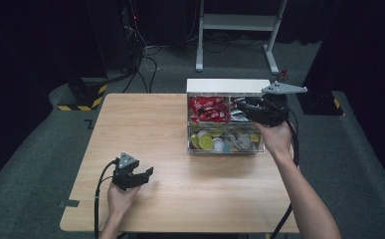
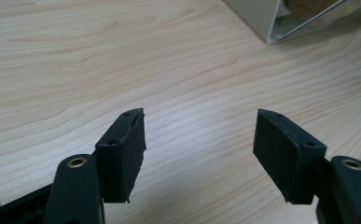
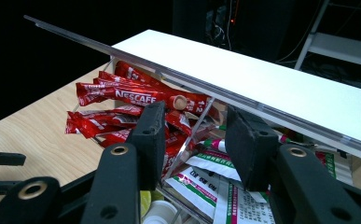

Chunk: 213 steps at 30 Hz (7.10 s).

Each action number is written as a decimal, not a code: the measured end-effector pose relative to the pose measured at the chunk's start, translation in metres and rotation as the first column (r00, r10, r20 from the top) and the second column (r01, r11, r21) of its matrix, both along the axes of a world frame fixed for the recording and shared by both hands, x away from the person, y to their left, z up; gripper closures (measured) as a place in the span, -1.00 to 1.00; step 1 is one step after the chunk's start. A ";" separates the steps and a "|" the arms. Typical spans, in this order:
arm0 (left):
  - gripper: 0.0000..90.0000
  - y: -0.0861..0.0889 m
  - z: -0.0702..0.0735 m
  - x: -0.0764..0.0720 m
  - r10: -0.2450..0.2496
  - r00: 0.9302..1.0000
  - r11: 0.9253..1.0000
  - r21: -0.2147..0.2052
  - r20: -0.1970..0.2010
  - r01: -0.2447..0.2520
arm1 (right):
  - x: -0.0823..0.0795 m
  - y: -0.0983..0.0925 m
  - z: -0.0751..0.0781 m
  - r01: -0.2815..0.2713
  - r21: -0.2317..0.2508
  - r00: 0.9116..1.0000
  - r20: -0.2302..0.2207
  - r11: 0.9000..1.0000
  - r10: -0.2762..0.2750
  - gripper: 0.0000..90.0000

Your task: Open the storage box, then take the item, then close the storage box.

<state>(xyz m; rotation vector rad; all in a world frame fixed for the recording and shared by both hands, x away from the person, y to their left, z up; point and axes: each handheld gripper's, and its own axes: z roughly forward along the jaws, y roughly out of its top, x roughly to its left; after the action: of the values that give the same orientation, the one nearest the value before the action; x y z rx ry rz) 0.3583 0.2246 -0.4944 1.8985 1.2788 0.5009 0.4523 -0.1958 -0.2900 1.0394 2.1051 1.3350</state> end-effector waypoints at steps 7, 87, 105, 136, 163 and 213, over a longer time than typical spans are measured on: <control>-0.17 -0.012 0.019 0.004 -0.046 0.998 0.999 0.013 0.045 0.046 | 0.001 -0.001 0.000 -0.003 0.006 1.000 0.005 1.000 0.003 0.29; 0.30 -0.115 0.168 0.101 -0.261 0.939 0.938 -0.172 0.223 0.302 | 0.002 0.001 0.003 -0.006 -0.024 1.000 -0.015 1.000 0.006 0.27; 0.60 -0.131 0.162 0.114 -0.254 0.944 0.945 -0.155 0.211 0.289 | 0.003 0.002 0.004 0.004 -0.018 1.000 -0.008 1.000 -0.004 0.28; 0.92 -0.111 0.167 0.096 -0.301 0.924 0.934 -0.121 0.236 0.335 | 0.004 0.002 0.003 -0.003 -0.008 1.000 -0.019 1.000 0.003 0.27; 0.92 -0.079 0.168 0.080 -0.309 0.919 0.916 -0.183 0.246 0.357 | 0.004 0.002 0.002 -0.001 -0.006 1.000 -0.024 1.000 0.001 0.26; 0.92 -0.046 0.167 0.052 -0.281 0.916 0.925 -0.172 0.286 0.338 | 0.005 0.002 0.002 0.002 -0.013 1.000 -0.019 1.000 -0.003 0.26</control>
<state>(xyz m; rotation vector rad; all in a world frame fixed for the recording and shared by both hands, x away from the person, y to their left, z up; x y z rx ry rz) 0.4102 0.1788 -0.3272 1.7424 0.8062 0.4039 0.4573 -0.1938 -0.2878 1.0530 2.1231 1.3131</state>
